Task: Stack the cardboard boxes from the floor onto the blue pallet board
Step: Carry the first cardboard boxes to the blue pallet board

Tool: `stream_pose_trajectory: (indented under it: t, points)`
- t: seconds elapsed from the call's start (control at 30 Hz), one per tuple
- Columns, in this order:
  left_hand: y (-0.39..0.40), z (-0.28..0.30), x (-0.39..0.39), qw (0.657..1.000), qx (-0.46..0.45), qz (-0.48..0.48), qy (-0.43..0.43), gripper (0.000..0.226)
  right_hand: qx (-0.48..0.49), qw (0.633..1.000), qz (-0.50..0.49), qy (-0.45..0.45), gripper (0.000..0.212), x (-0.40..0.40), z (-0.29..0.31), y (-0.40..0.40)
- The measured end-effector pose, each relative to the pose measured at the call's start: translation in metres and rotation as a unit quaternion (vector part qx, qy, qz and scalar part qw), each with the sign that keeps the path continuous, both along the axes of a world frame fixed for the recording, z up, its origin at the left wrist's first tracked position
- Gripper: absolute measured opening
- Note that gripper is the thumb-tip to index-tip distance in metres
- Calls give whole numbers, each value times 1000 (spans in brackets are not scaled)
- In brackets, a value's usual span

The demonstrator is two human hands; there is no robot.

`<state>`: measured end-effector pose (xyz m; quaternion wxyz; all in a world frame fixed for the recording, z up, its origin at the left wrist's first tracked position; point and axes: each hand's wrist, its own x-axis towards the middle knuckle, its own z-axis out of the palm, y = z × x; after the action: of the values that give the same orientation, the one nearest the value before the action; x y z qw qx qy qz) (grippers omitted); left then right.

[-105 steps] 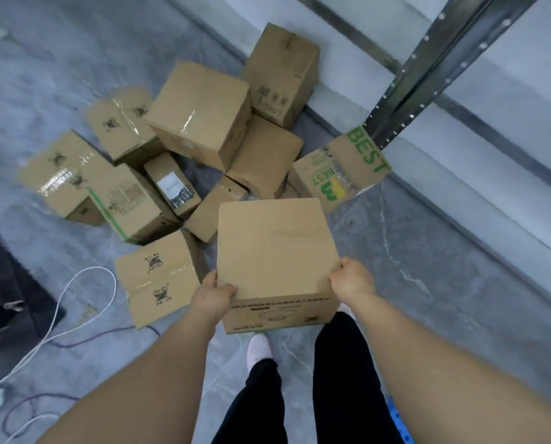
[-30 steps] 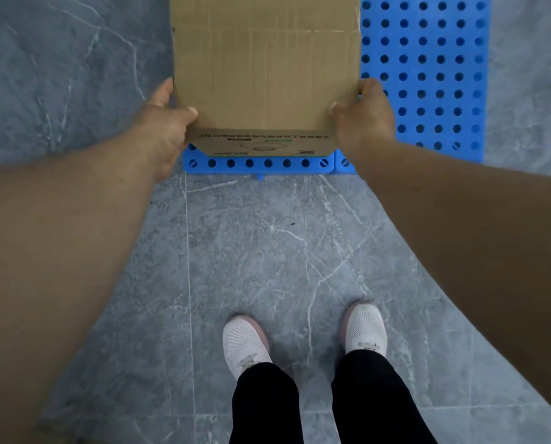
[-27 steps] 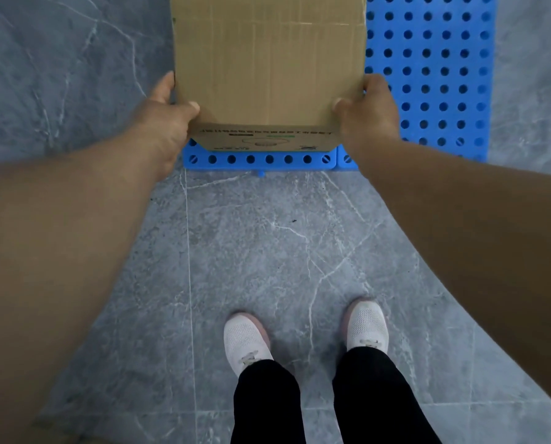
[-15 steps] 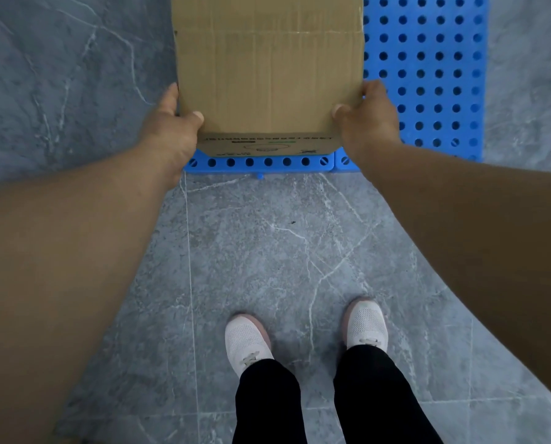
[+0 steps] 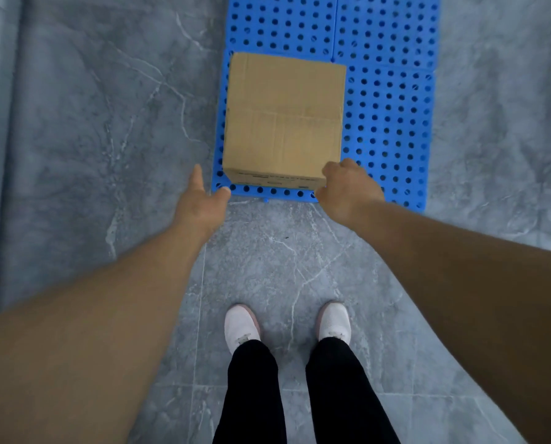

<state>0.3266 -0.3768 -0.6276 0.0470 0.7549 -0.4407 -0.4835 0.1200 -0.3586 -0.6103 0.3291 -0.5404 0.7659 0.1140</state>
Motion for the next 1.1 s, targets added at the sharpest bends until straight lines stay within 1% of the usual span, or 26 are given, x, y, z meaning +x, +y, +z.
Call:
stream_pose_trajectory:
  t: [0.1,0.2,0.37,0.47,0.57,0.73,0.87,0.97,1.1]
  points:
    - [31,41,15,1000,19,-15,-4,70,6,998,56,6,30,12,47,12]
    - [61,83,23,1000,20,6,-4,67,-1,996,85,6,30,26,87,19]
    - [95,149,26,995,11,100,10,66,-23,990,142,-7,29,55,155,28]
    - [113,190,28,986,-24,164,26,65,-50,981,185,-16,29,72,196,40]
    - [135,232,35,972,-56,229,21,64,-80,965,248,-28,27,89,234,53]
    - [182,297,52,942,-97,321,-21,68,-113,937,328,-45,35,124,288,83]
    - [238,332,70,903,-126,409,-40,69,-142,902,402,-71,39,160,319,112]
    - [283,352,89,871,-142,465,-68,71,-145,867,470,-86,38,194,338,133]
    - [345,367,118,821,-140,548,-84,71,-152,814,552,-97,37,250,356,170]
